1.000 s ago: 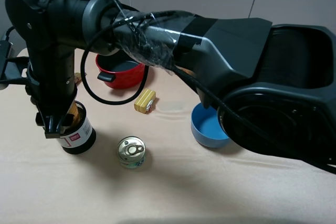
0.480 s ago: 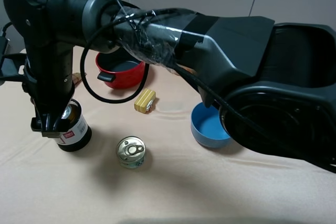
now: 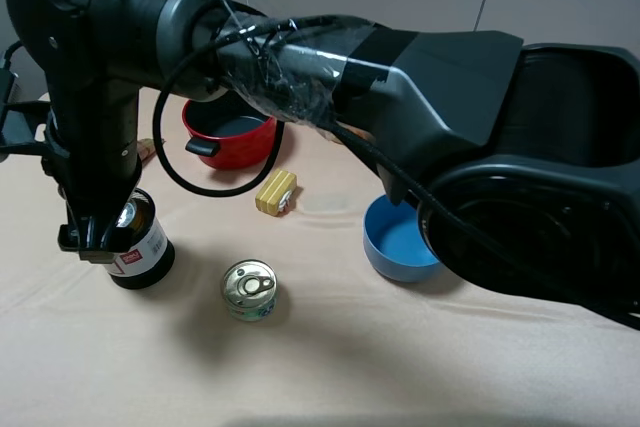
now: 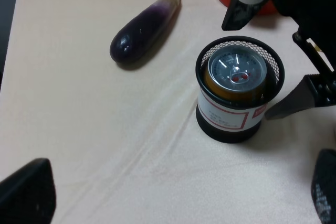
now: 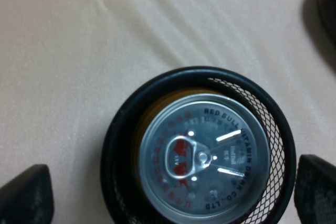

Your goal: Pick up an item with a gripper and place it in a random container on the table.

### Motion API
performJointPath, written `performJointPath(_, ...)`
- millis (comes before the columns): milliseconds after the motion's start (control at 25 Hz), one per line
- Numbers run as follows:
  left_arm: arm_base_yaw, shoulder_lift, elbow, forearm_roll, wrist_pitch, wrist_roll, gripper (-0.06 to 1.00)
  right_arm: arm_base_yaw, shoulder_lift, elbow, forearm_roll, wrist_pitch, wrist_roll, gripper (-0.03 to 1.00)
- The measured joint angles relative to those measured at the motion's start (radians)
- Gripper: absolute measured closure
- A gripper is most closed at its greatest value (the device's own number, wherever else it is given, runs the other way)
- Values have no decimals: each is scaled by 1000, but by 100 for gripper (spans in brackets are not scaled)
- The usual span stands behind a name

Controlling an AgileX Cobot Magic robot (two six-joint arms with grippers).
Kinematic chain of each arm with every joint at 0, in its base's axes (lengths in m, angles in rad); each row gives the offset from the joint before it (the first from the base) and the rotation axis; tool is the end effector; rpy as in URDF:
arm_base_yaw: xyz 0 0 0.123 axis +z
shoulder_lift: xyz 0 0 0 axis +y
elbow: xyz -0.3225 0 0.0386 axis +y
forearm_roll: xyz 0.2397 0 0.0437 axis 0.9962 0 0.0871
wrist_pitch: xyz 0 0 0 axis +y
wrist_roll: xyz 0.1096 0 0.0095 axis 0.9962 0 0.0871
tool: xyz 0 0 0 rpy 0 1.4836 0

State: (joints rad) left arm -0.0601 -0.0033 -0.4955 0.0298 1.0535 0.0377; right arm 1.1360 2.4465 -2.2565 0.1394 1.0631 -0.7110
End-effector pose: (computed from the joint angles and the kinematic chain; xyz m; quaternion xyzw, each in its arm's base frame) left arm -0.0347 0.0049 0.2640 0.0411 0.8506 0.0090 0.5242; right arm 0.2235 0.5130 0.1973 -0.7669 0.6060 0.1072 0.1821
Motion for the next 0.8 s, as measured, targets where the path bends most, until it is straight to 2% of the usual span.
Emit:
performJointPath(320,0,0,0,0,0,0,-4,0,0,0,0,4,1,27)
performJointPath(520,0,0,0,0,0,0,-4,0,-3,0,-2,54,43,27)
performJointPath(680,0,0,0,0,0,0,-4,0,-22,0,-26,135,106,27)
performJointPath(800,0,0,0,0,0,0,-4,0,-46,0,-49,152,155,27)
